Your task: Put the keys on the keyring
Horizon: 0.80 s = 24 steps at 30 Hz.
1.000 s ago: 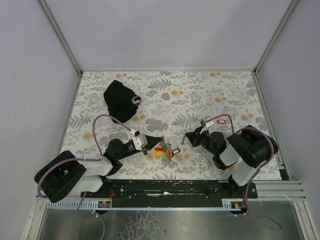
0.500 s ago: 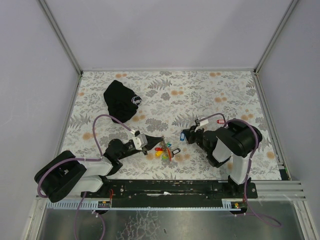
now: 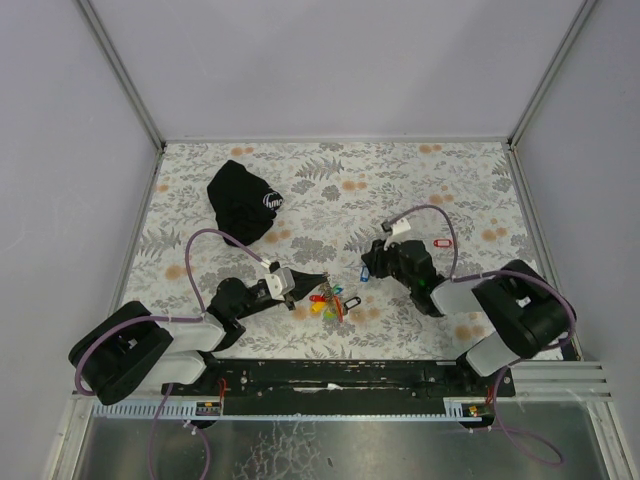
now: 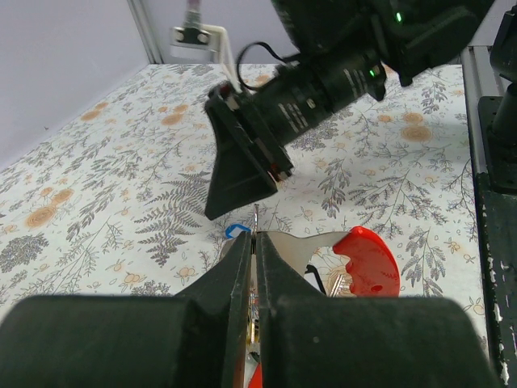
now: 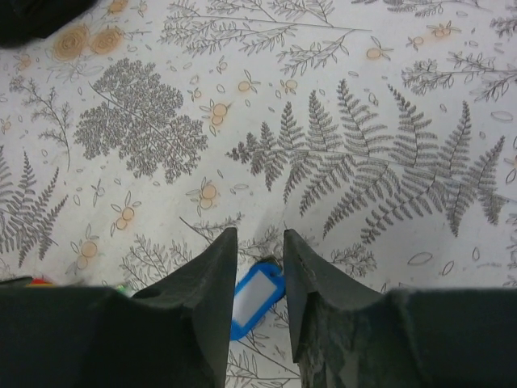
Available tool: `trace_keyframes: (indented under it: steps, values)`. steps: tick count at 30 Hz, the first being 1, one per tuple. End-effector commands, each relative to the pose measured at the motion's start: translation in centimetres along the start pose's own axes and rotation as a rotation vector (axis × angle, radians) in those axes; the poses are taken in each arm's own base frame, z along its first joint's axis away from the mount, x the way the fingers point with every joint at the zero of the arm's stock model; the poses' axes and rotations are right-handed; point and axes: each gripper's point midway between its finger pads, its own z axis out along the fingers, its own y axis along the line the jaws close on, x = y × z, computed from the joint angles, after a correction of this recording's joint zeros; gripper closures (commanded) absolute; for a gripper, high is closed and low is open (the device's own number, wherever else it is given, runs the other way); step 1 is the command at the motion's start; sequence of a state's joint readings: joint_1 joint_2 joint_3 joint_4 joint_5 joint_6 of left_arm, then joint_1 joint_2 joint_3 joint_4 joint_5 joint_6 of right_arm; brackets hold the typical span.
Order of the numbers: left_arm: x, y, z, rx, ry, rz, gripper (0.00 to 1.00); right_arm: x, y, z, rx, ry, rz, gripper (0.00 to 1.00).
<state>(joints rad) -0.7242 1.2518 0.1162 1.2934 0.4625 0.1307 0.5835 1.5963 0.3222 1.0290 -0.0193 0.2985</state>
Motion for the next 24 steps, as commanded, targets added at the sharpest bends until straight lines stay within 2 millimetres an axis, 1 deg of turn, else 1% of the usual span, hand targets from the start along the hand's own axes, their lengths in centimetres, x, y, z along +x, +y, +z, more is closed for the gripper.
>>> trace_keyframes:
  steps: [1,2,6,7,12,17,18,24]
  values:
    - [-1.7,0.5,0.5,-0.016,-0.056,0.028,1.0,0.1,-0.3,-0.7,0.071,0.222,-0.056,0.62]
    - [-1.7,0.5,0.5,-0.015,-0.056,0.027,1.0,-0.6,-0.2,-0.9,0.082,0.251,-0.072,0.61]
    - [-1.7,0.4,0.5,-0.011,-0.052,0.025,1.0,-1.5,-0.3,-2.0,0.103,0.402,-0.133,0.54]
    - [-1.7,0.5,0.5,-0.013,-0.052,0.026,1.0,-1.2,-0.4,-2.5,0.105,0.462,-0.142,0.53]
    - [-1.7,0.4,0.5,-0.011,-0.05,0.026,1.0,-2.5,0.0,-2.8,0.054,0.602,-0.13,0.53]
    - [-1.6,0.4,0.6,-0.01,-0.046,0.025,1.0,-2.9,0.2,-2.5,-0.043,0.739,-0.066,0.55]
    - [-1.6,0.4,0.6,-0.009,-0.044,0.024,1.0,-2.6,0.1,-2.3,-0.058,0.772,-0.053,0.56]
    - [-1.5,0.5,0.5,-0.011,-0.041,0.028,1.0,-2.2,0.1,-0.7,-0.133,0.872,-0.016,0.6]
